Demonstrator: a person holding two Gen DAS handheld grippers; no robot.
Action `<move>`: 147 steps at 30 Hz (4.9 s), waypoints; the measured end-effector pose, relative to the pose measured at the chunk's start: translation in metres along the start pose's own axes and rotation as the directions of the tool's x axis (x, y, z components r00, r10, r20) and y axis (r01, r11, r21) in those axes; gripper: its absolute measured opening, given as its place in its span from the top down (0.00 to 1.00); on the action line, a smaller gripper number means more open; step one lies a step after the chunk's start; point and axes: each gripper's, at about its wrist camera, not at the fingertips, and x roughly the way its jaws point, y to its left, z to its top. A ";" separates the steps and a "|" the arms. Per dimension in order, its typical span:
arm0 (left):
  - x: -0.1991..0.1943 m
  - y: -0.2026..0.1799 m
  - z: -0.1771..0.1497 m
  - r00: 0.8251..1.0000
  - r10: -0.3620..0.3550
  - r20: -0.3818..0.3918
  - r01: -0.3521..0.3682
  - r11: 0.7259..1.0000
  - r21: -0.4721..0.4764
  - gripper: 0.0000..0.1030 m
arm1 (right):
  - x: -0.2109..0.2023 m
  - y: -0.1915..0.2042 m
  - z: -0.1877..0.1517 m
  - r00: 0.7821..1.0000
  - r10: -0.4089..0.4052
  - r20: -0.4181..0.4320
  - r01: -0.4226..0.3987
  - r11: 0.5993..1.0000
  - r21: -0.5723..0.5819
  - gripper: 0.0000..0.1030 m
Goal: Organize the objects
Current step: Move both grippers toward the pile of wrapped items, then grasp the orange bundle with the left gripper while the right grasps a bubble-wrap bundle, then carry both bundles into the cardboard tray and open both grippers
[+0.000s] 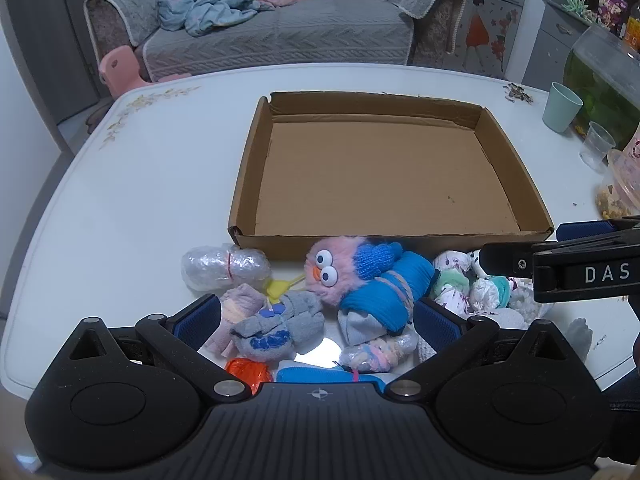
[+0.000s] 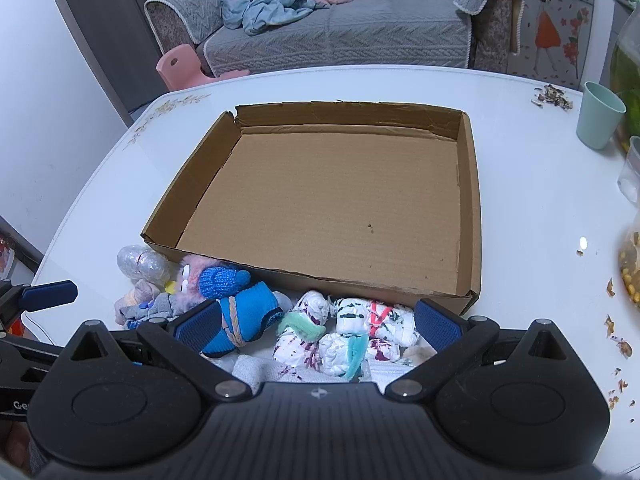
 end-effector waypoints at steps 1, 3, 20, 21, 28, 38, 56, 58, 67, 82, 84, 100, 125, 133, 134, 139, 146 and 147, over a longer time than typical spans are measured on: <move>0.000 0.001 0.000 1.000 -0.001 0.000 0.001 1.000 -0.001 0.00 | 0.000 0.000 0.000 1.000 0.000 -0.001 0.000 1.000 0.000 0.00; 0.000 0.000 0.000 1.000 -0.001 0.000 0.001 1.000 0.000 0.00 | 0.000 0.000 0.000 1.000 0.000 -0.001 0.000 1.000 0.000 0.00; 0.000 -0.001 0.000 1.000 -0.008 0.000 0.008 1.000 0.002 0.00 | 0.000 0.001 -0.001 1.000 0.002 -0.004 -0.002 1.000 0.002 0.00; 0.000 -0.001 0.000 1.000 -0.008 0.000 0.008 1.000 0.003 0.00 | 0.000 0.000 -0.001 1.000 0.004 -0.004 -0.004 1.000 0.004 0.00; 0.001 0.000 0.001 1.000 -0.010 -0.001 0.010 1.000 0.004 0.00 | -0.001 -0.004 -0.001 1.000 0.011 -0.004 -0.011 1.000 0.012 0.00; -0.008 0.022 -0.007 0.999 -0.015 0.035 0.015 1.000 0.015 0.01 | -0.015 -0.016 -0.004 1.000 0.023 0.020 -0.023 1.000 0.016 0.00; 0.012 0.051 -0.080 0.999 -0.021 0.042 0.016 0.995 0.100 0.01 | -0.049 -0.030 -0.092 0.999 0.019 0.027 -0.021 0.997 0.077 0.03; 0.017 0.054 -0.081 0.999 -0.006 0.040 0.002 0.994 0.112 0.01 | -0.044 -0.025 -0.099 1.000 0.013 0.006 -0.014 0.998 0.056 0.06; 0.027 0.063 -0.077 0.997 -0.061 0.053 0.057 0.996 0.063 0.01 | -0.036 -0.043 -0.094 0.998 -0.018 0.057 0.012 0.995 0.101 0.14; 0.033 0.073 -0.075 0.993 -0.115 0.024 0.113 0.992 0.064 0.01 | 0.002 -0.051 -0.091 0.995 -0.050 -0.091 0.057 0.995 0.083 0.56; 0.034 0.073 -0.075 0.993 -0.119 0.016 0.118 0.991 0.063 0.01 | 0.003 -0.053 -0.092 0.994 -0.046 -0.102 0.055 0.995 0.089 0.58; 0.051 0.081 -0.072 0.985 -0.160 -0.069 0.162 0.986 0.030 0.27 | -0.007 -0.063 -0.088 0.996 -0.047 -0.073 0.055 0.993 0.109 0.63; 0.007 0.098 -0.046 0.988 -0.144 0.049 0.143 0.989 0.023 0.52 | -0.053 -0.066 -0.057 0.997 0.020 0.076 -0.031 0.988 0.153 0.64; 0.004 0.088 -0.014 0.982 -0.163 0.096 0.161 0.987 0.029 0.52 | -0.053 -0.068 -0.038 0.993 0.036 0.113 -0.054 0.986 0.159 0.64; 0.005 0.086 -0.009 0.980 -0.171 0.099 0.168 0.985 0.031 0.52 | -0.052 -0.068 -0.036 0.992 0.039 0.116 -0.058 0.986 0.158 0.64; 0.010 0.070 0.030 0.974 -0.183 0.133 0.174 0.982 0.077 0.52 | -0.050 -0.061 -0.012 0.986 0.078 0.144 -0.097 0.986 0.132 0.64; 0.054 0.048 0.105 0.970 -0.170 0.172 0.148 0.980 0.133 0.52 | -0.017 -0.042 0.066 0.963 0.174 0.206 -0.189 0.980 0.057 0.64; 0.064 0.044 0.114 0.970 -0.169 0.177 0.144 0.979 0.147 0.51 | -0.006 -0.039 0.079 0.959 0.191 0.211 -0.205 0.978 0.047 0.64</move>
